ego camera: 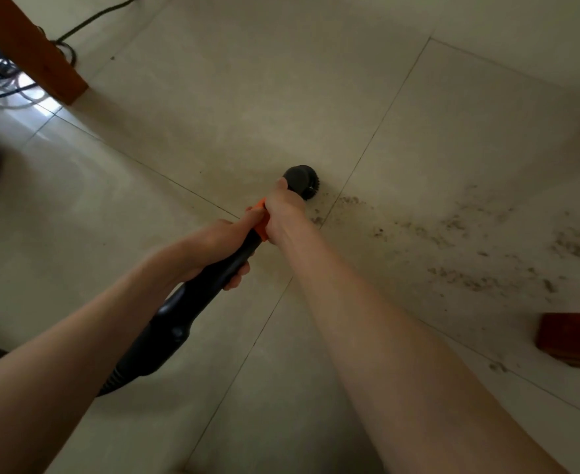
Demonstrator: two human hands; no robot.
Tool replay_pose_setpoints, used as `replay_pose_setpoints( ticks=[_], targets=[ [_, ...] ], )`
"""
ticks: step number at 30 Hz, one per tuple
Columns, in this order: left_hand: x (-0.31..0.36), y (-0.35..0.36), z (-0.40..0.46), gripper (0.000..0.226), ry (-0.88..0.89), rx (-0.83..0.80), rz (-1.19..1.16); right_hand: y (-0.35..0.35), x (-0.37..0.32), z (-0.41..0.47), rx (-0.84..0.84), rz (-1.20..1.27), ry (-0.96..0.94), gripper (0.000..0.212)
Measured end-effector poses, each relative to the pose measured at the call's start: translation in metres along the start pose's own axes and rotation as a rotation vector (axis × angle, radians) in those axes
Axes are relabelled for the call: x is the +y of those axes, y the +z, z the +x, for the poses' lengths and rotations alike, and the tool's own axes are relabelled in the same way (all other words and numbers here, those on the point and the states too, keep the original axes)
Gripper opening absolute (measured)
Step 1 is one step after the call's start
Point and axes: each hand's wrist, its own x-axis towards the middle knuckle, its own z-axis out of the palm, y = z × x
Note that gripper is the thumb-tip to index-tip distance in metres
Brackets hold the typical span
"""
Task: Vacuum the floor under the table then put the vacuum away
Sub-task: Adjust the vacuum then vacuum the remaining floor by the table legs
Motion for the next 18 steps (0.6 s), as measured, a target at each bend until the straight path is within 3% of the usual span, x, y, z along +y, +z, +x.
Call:
replay_pose_setpoints(
  ticks=[18],
  targets=[
    [0.025, 0.042, 0.01, 0.065, 0.041, -0.073, 0.127, -0.06, -0.008, 0.002, 0.077, 0.123, 0.02, 0.044]
  ],
)
